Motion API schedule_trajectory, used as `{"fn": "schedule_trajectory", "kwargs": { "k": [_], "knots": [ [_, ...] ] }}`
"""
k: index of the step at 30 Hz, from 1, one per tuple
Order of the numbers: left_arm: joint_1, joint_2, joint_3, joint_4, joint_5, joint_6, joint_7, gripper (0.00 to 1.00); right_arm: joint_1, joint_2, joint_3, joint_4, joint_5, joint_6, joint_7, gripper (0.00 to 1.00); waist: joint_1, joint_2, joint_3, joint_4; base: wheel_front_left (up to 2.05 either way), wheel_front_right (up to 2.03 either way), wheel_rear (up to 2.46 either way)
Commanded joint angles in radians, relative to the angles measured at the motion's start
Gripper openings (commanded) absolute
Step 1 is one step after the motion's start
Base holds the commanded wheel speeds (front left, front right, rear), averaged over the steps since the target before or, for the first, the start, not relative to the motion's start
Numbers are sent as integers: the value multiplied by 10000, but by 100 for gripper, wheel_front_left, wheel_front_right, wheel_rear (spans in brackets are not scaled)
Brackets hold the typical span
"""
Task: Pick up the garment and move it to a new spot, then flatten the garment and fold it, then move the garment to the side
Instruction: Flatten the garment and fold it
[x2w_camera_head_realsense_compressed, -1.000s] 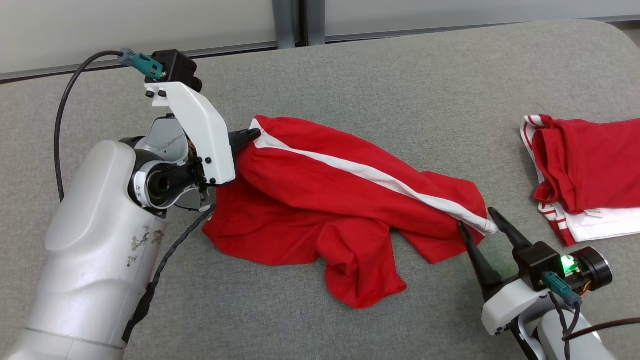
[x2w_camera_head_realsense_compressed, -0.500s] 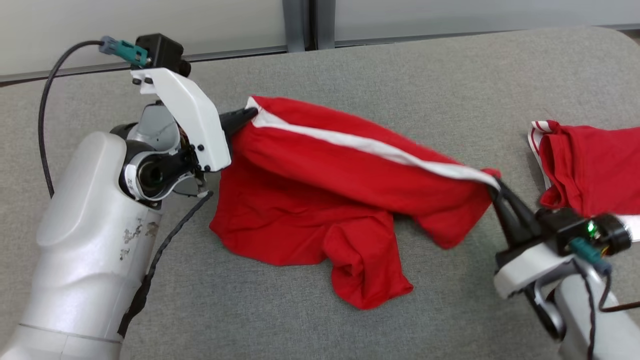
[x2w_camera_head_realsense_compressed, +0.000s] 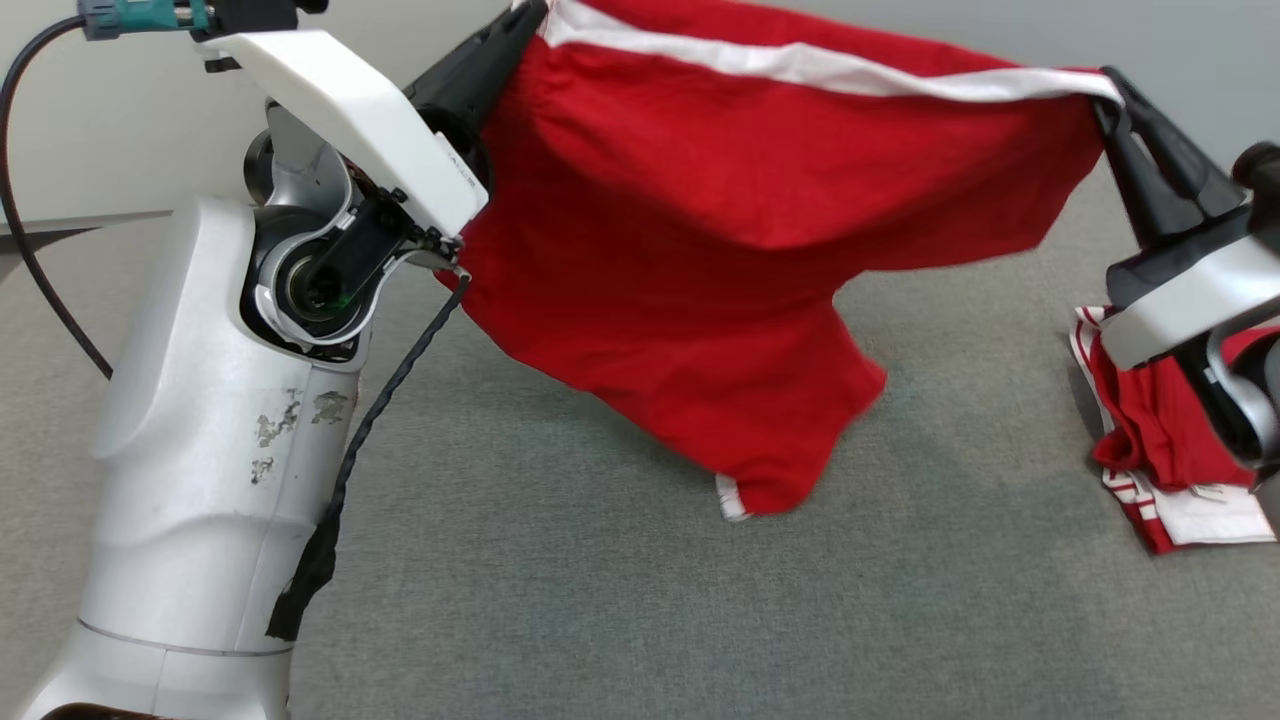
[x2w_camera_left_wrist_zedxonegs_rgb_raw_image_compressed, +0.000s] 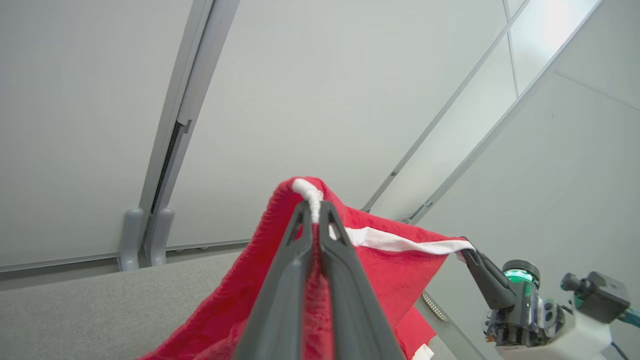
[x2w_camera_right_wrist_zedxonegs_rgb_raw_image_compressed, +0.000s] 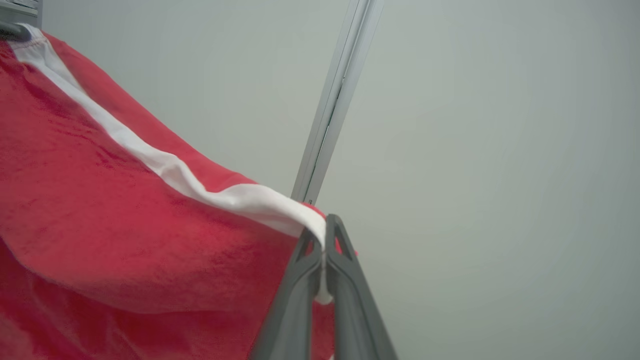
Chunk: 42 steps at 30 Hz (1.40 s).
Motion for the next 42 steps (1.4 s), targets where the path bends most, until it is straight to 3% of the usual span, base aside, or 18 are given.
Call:
{"fn": "schedule_trajectory", "kwargs": {
  "k": [1, 9, 16, 26, 33, 36, 42],
  "knots": [
    [-90, -32, 102, -108, -158, -68, -264, 0, -126, -133, 56, -6, 166, -9, 164, 0, 0, 0, -272, 244, 0, 0, 0],
    [552, -135, 224, -511, -590, -93, -1427, 0, 352, -230, -32, 70, 1050, -9, 969, 0, 0, 0, -880, 690, 0, 0, 0],
    [1215, 247, 107, -1335, -1080, -81, -1870, 0, 977, -375, 15, -98, 1563, -9, 1593, 0, 0, 0, -1163, 839, 0, 0, 0],
    [916, 705, -205, -2108, -968, -83, -2187, 0, 331, -714, -184, -787, 1611, -9, 2016, 0, 0, 0, -506, 848, 0, 0, 0],
    [-730, 1104, -291, -1390, -48, -22, -2502, 0, -2124, -995, 227, -876, 1203, -9, 2368, 0, 0, 0, 1270, 553, 0, 0, 0],
    [-1785, 1294, -223, -613, 433, 1, -2807, 0, -3875, -1188, 1171, -550, 249, -9, 2272, 0, 0, 0, 2142, 237, 0, 0, 0],
    [-4427, 1706, -323, 1081, 1669, -41, -3913, 0, -7337, -291, 1304, 1413, -960, -17, 1141, 0, 0, 0, 3838, -263, 0, 0, 0]
  ]
}}
